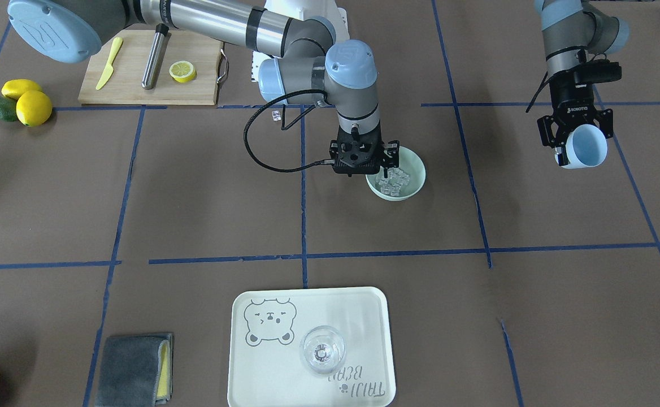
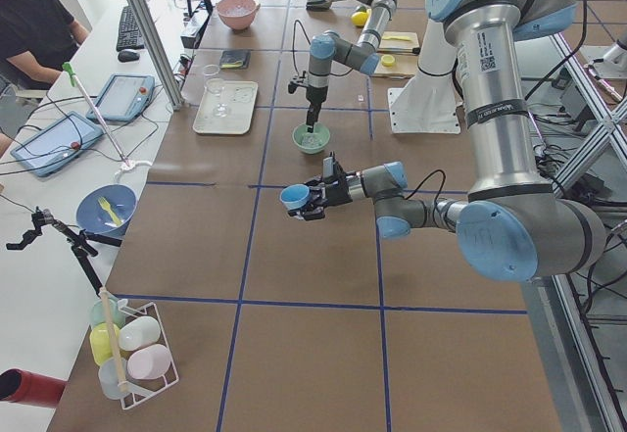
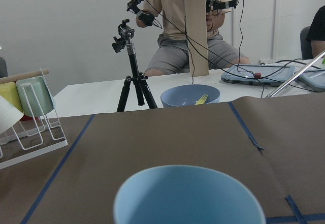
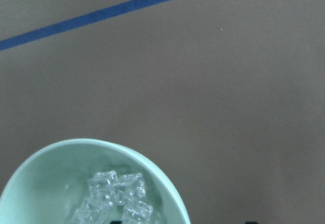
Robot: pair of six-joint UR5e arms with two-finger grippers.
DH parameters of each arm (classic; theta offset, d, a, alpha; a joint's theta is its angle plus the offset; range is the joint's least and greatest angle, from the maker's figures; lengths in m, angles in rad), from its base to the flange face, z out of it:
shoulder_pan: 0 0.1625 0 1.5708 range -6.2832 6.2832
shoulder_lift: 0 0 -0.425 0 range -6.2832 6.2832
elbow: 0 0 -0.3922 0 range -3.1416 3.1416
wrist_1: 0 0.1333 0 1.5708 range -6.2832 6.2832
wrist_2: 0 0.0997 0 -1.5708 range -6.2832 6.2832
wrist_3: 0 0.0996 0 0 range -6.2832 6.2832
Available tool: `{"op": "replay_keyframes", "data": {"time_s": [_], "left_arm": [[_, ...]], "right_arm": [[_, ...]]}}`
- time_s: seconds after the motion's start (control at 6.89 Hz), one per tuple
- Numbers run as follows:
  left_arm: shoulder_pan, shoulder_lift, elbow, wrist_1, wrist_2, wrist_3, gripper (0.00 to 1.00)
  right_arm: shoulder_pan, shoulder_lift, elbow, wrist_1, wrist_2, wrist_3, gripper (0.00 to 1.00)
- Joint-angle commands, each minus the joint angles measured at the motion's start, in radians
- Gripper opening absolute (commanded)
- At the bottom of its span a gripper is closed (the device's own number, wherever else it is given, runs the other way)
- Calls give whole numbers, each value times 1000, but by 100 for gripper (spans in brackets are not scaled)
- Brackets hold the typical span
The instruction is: Pour ice into bowl
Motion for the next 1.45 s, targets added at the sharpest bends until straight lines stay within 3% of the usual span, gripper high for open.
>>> {"op": "replay_keyframes", "data": {"time_s": [0.0, 0.44, 0.73, 1.16, 1.31], "left_arm": [[2, -16, 49, -37, 0, -114, 0], [4, -62, 102, -38, 6, -122, 0], [10, -142, 241, -38, 107, -214, 0], [16, -176, 300, -23, 199, -273, 0], [16, -176, 323, -23, 209, -273, 0]], "right_arm": [[-3, 9, -3, 1, -6, 1, 0], [15, 23, 50, -2, 3, 3, 0], [75, 18, 107, -14, 76, 4, 0], [145, -32, 260, -173, 135, -3, 0], [155, -113, 355, -195, 135, -32, 0]]}}
